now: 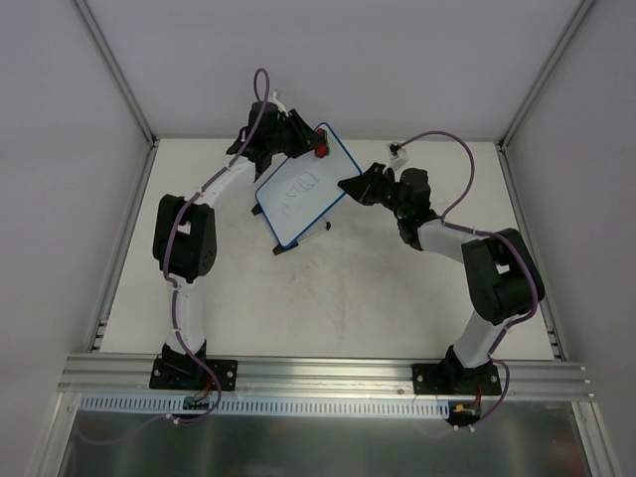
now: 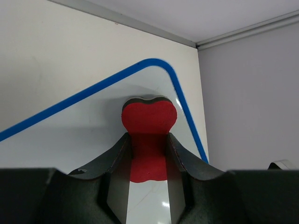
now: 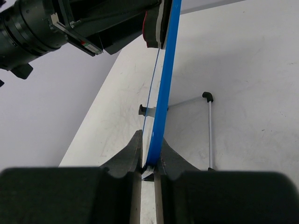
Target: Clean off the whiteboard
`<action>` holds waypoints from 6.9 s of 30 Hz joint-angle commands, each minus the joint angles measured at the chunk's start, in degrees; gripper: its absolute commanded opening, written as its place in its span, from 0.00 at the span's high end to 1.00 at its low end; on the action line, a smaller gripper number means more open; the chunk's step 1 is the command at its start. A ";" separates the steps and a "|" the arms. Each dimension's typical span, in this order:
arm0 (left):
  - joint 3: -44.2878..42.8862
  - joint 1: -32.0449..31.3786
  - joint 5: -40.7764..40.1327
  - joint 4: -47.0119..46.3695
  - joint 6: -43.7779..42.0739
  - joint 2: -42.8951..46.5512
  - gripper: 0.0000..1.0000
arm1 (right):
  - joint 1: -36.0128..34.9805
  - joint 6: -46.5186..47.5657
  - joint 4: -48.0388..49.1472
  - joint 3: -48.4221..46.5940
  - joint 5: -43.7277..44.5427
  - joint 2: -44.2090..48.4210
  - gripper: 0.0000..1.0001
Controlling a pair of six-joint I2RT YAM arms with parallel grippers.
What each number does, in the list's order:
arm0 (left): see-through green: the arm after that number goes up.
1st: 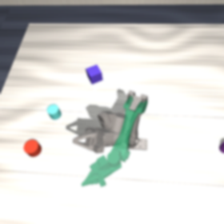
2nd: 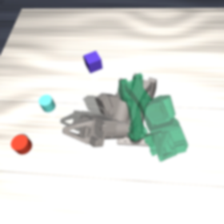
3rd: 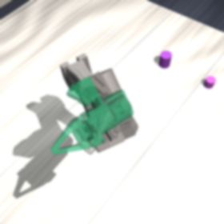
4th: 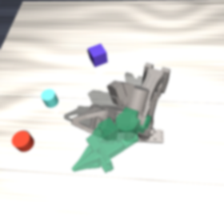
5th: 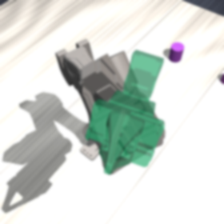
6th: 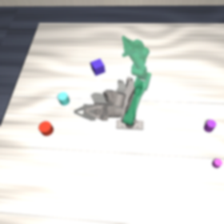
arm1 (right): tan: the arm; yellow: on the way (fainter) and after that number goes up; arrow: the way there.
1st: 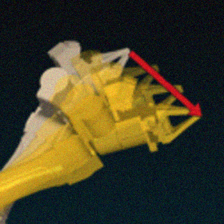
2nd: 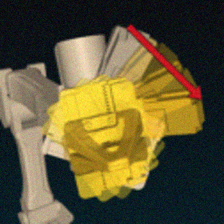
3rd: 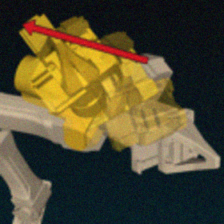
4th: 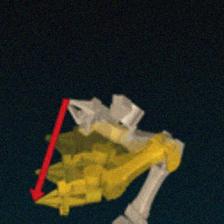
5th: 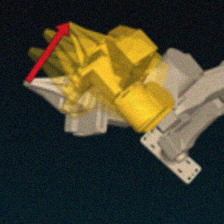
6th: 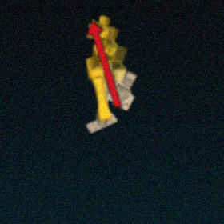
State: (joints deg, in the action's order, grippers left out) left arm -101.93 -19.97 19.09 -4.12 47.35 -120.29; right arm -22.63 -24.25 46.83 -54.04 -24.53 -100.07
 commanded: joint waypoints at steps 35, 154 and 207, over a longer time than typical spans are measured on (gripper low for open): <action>23.63 4.50 4.19 0.43 1.95 6.30 1.00 | -3.03 8.87 -2.62 -1.77 -5.79 -0.56 1.00; -8.46 -9.83 7.36 28.73 -43.66 -2.58 1.00 | -3.47 9.92 -3.76 -2.65 -6.75 -1.79 1.00; 31.58 -2.72 3.49 5.01 -30.22 6.91 1.00 | -3.38 9.66 -3.76 -2.91 -7.11 -1.70 1.00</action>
State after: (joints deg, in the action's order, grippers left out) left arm -79.83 -22.76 22.55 -3.46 13.89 -108.60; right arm -22.57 -23.57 43.13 -55.61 -23.27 -101.01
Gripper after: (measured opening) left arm 0.298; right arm 0.129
